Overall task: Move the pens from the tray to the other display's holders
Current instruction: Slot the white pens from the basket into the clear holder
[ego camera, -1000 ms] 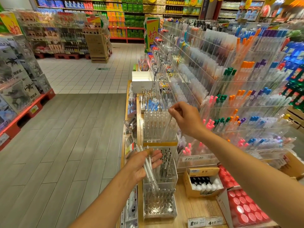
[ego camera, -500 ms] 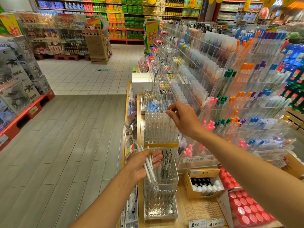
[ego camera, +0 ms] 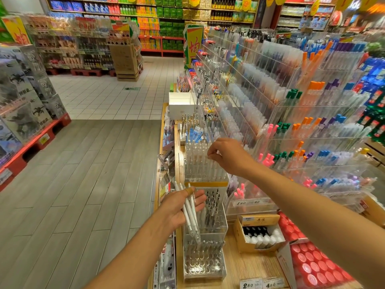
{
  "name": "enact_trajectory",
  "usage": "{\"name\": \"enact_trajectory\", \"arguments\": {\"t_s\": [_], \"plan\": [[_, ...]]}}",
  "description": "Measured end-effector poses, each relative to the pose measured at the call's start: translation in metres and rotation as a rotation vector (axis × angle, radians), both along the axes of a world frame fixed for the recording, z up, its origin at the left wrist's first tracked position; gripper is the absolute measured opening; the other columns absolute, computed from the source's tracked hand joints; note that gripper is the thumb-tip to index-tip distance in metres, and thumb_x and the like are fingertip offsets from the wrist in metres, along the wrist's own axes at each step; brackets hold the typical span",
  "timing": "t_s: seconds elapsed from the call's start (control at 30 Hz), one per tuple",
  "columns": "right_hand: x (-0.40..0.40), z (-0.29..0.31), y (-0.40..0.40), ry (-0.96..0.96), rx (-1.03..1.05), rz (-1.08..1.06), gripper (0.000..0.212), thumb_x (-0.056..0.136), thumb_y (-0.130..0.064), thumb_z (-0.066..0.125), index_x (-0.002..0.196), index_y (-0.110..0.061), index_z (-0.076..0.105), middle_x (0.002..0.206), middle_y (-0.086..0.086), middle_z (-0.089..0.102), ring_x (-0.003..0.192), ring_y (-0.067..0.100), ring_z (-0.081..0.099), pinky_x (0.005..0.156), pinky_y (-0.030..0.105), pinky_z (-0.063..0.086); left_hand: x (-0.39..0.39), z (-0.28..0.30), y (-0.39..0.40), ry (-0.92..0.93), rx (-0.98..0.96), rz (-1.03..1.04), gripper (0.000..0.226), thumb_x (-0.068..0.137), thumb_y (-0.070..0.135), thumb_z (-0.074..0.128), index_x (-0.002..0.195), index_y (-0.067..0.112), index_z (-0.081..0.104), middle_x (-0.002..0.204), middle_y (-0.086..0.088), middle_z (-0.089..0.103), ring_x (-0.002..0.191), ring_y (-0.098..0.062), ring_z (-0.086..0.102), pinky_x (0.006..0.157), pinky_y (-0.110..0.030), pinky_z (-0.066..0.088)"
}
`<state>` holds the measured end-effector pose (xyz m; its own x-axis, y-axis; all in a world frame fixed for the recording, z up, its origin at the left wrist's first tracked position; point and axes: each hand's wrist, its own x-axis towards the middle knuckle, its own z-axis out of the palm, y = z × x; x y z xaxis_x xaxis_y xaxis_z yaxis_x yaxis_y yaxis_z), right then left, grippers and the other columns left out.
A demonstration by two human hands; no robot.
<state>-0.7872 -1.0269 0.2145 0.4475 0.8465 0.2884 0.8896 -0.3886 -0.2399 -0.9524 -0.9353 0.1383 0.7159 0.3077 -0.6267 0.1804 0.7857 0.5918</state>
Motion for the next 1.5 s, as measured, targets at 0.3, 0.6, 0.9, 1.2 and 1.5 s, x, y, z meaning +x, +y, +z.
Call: {"name": "enact_trajectory", "arguments": {"t_s": [0.3, 0.6, 0.9, 1.2, 1.5], "plan": [[-0.018, -0.005, -0.009, -0.025, 0.151, 0.032, 0.015, 0.091, -0.026, 0.065, 0.103, -0.018, 0.070, 0.096, -0.004, 0.066, 0.088, 0.011, 0.058, 0.077, 0.028, 0.048, 0.001, 0.005, 0.000, -0.036, 0.001, -0.040, 0.017, 0.098, 0.008, 0.059, 0.096, -0.007, 0.066, 0.077, -0.018, 0.074, 0.060, -0.024, 0.071, 0.059, -0.033, 0.060], [-0.044, -0.043, -0.014, 0.806, -0.050, -0.055, 0.022, 0.089, -0.035, 0.068, 0.074, -0.021, 0.072, 0.065, -0.001, 0.071, 0.058, 0.002, 0.061, 0.055, 0.013, 0.043, 0.001, 0.008, -0.005, -0.167, 0.133, -0.188, 0.015, 0.095, -0.012, 0.049, 0.104, -0.010, 0.061, 0.072, -0.018, 0.065, 0.058, -0.022, 0.062, 0.055, -0.030, 0.056], [-0.042, -0.034, -0.017, 1.043, -0.064, -0.103, 0.020, 0.093, -0.029, 0.063, 0.083, -0.011, 0.065, 0.069, -0.002, 0.059, 0.060, 0.009, 0.051, 0.060, 0.023, 0.043, -0.007, 0.002, -0.011, -0.229, 0.099, -0.171, 0.023, 0.096, -0.002, 0.056, 0.118, -0.010, 0.058, 0.097, -0.025, 0.071, 0.072, -0.026, 0.071, 0.065, -0.032, 0.063], [-0.016, -0.014, -0.023, 1.505, 0.338, 0.073, 0.006, 0.095, -0.007, 0.055, 0.099, -0.003, 0.052, 0.097, 0.014, 0.070, 0.065, 0.014, 0.057, 0.059, 0.022, 0.050, -0.010, 0.002, -0.008, -0.265, -0.013, -0.194, 0.028, 0.088, 0.014, 0.065, 0.104, -0.008, 0.064, 0.082, -0.016, 0.068, 0.063, -0.021, 0.066, 0.055, -0.028, 0.059], [-0.006, 0.004, -0.016, 0.946, 0.583, 0.026, 0.003, 0.092, -0.009, 0.060, 0.094, -0.009, 0.063, 0.078, 0.007, 0.067, 0.067, 0.017, 0.064, 0.066, 0.028, 0.056, -0.003, -0.006, -0.001, -0.159, -0.092, -0.119, 0.016, 0.091, 0.011, 0.062, 0.095, -0.003, 0.066, 0.075, -0.015, 0.067, 0.054, -0.020, 0.064, 0.044, -0.029, 0.056]]}}
